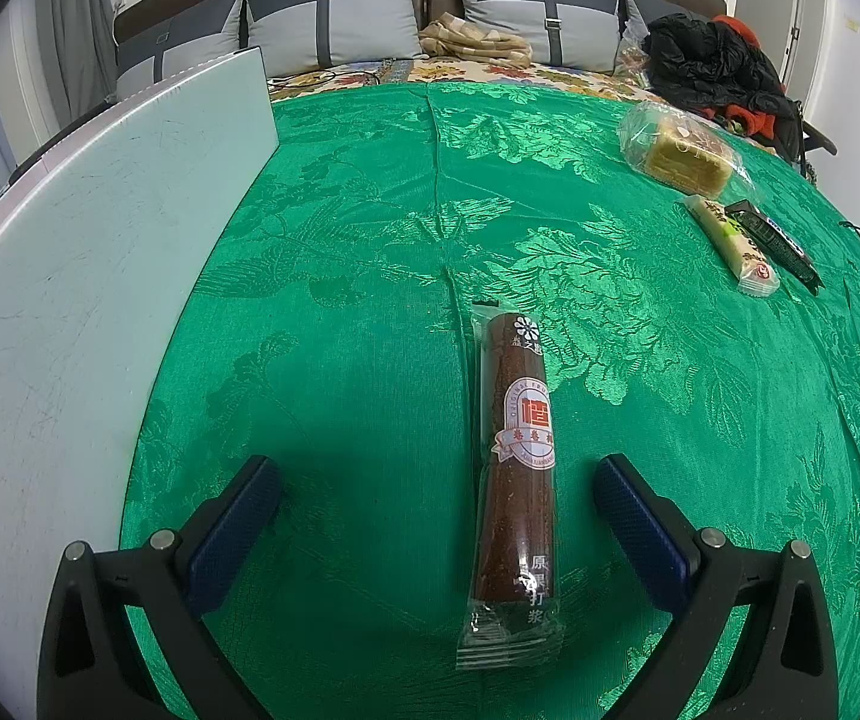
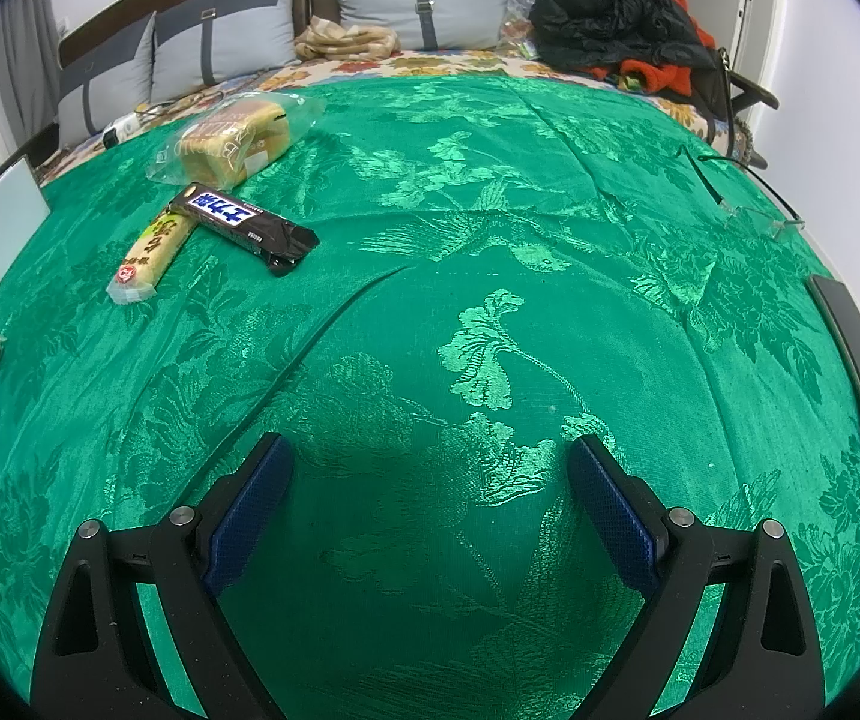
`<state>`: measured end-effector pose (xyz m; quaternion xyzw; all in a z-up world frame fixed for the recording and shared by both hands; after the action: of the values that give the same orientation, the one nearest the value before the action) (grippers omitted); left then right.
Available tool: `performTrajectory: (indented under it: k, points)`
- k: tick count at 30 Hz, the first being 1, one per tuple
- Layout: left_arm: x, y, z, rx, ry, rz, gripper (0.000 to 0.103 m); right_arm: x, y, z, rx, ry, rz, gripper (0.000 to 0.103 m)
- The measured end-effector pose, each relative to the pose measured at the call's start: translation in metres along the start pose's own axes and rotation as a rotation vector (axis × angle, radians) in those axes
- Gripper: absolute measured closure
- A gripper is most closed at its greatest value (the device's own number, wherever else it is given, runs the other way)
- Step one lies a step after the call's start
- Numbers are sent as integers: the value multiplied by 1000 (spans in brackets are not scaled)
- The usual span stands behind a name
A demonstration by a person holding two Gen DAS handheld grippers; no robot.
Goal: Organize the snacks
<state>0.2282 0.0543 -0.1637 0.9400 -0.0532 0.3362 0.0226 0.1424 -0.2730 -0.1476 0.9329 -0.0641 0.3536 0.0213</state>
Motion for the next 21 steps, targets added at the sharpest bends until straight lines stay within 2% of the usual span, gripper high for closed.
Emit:
performTrajectory:
  k: [13,15,16,21]
  points:
    - [0,-1,0,0,0,0,0,0,0,0,0,0,1,7]
    - [0,0,0,0,0,0,0,1,-2,0,11,-34,-4,8]
    - [0,-1,0,0,0,0,0,2,-10,-1,55,-65,5,8]
    - [0,-1,-1,0,0,0,0,22,-74,-13,333,-92,117,8]
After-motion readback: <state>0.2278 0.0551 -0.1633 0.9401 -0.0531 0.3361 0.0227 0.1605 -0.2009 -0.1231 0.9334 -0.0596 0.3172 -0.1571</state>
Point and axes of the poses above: each gripper's, at about its wrist camera, not at the fingertips, and z roughly the way its jaws point, y to its right, x to its top, the point moved 8 cm from there along z, roughly the way its jaws point, and after that the axes turned 4 degrees about y, right-handed, at the moved point
